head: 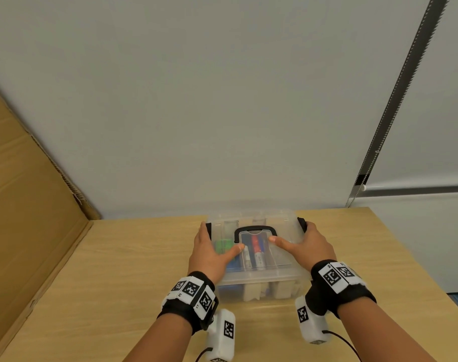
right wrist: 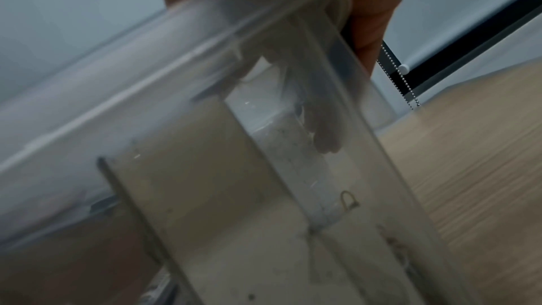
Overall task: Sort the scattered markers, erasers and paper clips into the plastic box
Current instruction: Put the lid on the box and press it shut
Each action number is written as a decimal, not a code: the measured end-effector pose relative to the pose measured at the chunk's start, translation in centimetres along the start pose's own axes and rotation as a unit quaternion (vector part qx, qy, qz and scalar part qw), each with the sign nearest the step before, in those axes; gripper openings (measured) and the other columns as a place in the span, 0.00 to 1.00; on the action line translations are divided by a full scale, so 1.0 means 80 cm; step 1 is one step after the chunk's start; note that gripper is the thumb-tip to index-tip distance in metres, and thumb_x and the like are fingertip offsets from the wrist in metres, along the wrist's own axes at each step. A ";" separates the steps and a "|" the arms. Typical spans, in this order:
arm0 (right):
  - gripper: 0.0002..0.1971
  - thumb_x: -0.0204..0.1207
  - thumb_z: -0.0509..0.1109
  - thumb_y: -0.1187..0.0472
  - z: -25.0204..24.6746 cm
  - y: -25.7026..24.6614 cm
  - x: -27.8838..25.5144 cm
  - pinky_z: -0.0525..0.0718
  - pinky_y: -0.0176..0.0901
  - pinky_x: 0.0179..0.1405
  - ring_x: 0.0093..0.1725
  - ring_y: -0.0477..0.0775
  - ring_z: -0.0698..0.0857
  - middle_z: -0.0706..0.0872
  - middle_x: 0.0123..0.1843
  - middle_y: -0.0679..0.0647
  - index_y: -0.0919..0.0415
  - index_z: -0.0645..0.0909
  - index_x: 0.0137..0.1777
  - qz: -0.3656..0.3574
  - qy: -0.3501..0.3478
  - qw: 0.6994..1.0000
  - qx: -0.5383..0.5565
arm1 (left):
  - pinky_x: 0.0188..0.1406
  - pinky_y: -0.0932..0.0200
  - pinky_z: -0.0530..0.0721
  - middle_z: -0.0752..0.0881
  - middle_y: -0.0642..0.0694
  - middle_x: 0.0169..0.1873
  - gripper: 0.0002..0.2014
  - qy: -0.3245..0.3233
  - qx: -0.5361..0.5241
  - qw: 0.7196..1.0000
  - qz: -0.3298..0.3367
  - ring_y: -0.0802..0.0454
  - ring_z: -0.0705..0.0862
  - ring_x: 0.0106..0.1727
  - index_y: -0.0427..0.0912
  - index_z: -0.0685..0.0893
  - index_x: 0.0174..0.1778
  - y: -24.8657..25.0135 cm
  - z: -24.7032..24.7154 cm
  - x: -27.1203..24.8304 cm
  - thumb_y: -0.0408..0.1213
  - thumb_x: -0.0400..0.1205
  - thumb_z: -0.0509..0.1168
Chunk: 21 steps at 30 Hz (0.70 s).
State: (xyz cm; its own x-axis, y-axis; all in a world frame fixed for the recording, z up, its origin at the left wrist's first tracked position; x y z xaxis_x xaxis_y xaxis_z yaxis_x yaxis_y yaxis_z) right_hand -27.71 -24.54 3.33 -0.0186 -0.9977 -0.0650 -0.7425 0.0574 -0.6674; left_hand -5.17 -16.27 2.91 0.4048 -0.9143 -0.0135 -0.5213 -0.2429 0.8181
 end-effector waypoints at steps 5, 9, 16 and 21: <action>0.57 0.55 0.66 0.21 0.004 -0.006 0.002 0.83 0.52 0.55 0.64 0.60 0.81 0.76 0.72 0.57 0.61 0.62 0.76 -0.025 0.001 0.995 -0.098 | 0.75 0.51 0.68 0.59 0.47 0.81 0.57 0.009 -0.002 1.000 0.002 0.48 0.64 0.79 0.50 0.47 0.83 -0.004 0.004 0.004 0.62 0.66 0.74; 0.55 0.59 0.64 0.23 0.004 -0.007 0.004 0.82 0.51 0.52 0.64 0.61 0.81 0.75 0.73 0.59 0.65 0.61 0.76 -0.044 0.001 0.992 -0.118 | 0.75 0.50 0.69 0.59 0.46 0.82 0.57 0.013 0.004 1.000 0.000 0.47 0.64 0.80 0.49 0.46 0.83 -0.003 0.005 0.005 0.62 0.67 0.74; 0.58 0.51 0.67 0.20 0.006 0.002 0.006 0.82 0.54 0.62 0.69 0.56 0.79 0.75 0.74 0.52 0.56 0.63 0.77 -0.048 0.014 0.999 0.000 | 0.73 0.46 0.75 0.66 0.48 0.78 0.50 0.023 0.021 1.000 -0.002 0.47 0.71 0.75 0.53 0.52 0.82 -0.006 0.002 0.004 0.66 0.69 0.68; 0.57 0.54 0.67 0.21 0.006 0.003 0.005 0.83 0.53 0.60 0.68 0.57 0.79 0.74 0.74 0.54 0.58 0.64 0.77 -0.056 0.007 0.998 0.002 | 0.77 0.50 0.68 0.66 0.48 0.79 0.42 0.047 -0.011 0.999 -0.002 0.48 0.68 0.78 0.49 0.54 0.83 -0.003 0.001 -0.001 0.54 0.77 0.69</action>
State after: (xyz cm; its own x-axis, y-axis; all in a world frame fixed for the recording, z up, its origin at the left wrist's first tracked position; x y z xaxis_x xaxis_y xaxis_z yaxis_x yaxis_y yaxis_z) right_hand -27.56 -24.89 2.80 0.0552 -0.9983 0.0203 -0.7383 -0.0545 -0.6723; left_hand -5.15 -16.14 2.63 0.4758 -0.8788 0.0358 -0.5037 -0.2389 0.8302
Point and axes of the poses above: each hand's wrist, its own x-axis towards the middle knuckle, its own z-axis out of the palm, y = z × x, the point moved 1 cm from there along x, towards the middle knuckle
